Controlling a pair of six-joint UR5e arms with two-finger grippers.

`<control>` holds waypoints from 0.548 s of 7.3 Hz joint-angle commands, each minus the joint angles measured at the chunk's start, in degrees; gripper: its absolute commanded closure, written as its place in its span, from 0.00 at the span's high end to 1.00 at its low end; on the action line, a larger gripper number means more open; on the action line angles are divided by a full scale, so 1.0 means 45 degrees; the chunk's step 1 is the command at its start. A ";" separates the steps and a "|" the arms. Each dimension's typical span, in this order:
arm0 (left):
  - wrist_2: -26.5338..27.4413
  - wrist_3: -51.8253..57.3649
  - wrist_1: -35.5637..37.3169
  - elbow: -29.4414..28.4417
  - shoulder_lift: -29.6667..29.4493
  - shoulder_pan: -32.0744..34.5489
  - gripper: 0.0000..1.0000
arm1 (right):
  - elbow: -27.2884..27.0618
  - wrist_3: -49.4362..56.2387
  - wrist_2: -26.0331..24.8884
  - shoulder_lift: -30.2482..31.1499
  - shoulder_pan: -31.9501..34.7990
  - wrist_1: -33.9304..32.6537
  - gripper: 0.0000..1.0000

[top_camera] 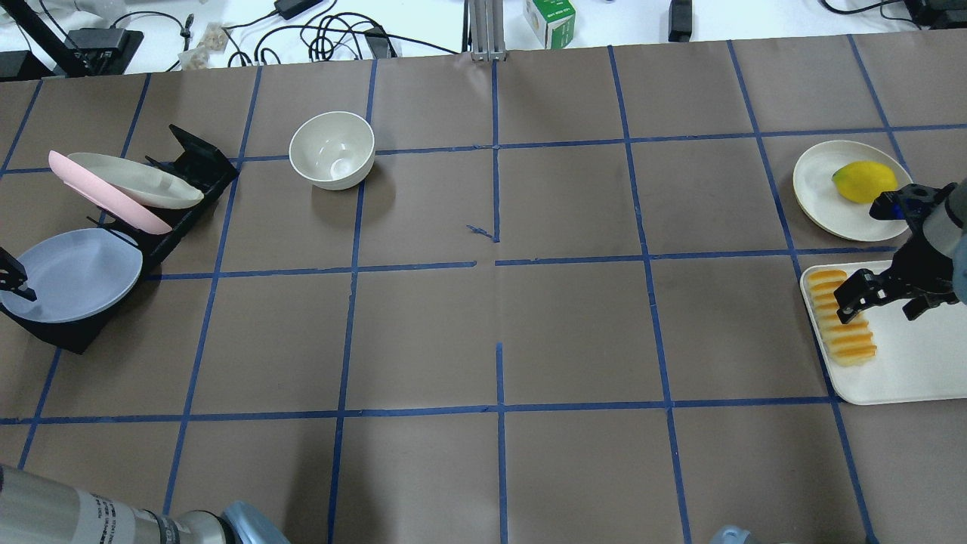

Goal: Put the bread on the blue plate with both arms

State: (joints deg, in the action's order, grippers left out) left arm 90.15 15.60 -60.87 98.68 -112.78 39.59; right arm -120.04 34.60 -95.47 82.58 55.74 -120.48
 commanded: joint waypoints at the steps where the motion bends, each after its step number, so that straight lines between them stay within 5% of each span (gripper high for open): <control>1: 0.0045 0.0127 -0.0028 0.0005 0.0061 0.0011 0.07 | -0.0024 0.0045 0.0023 -0.0636 -0.0003 -0.0861 1.00; 4: 0.0534 0.0225 -0.0243 -0.0091 0.0412 0.0050 0.00 | -0.0042 -0.0111 0.0140 -0.1065 -0.0003 -0.0863 1.00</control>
State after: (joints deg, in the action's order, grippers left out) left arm 91.87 16.37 -61.73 98.55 -111.62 39.75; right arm -120.07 34.18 -95.03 78.29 55.72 -124.28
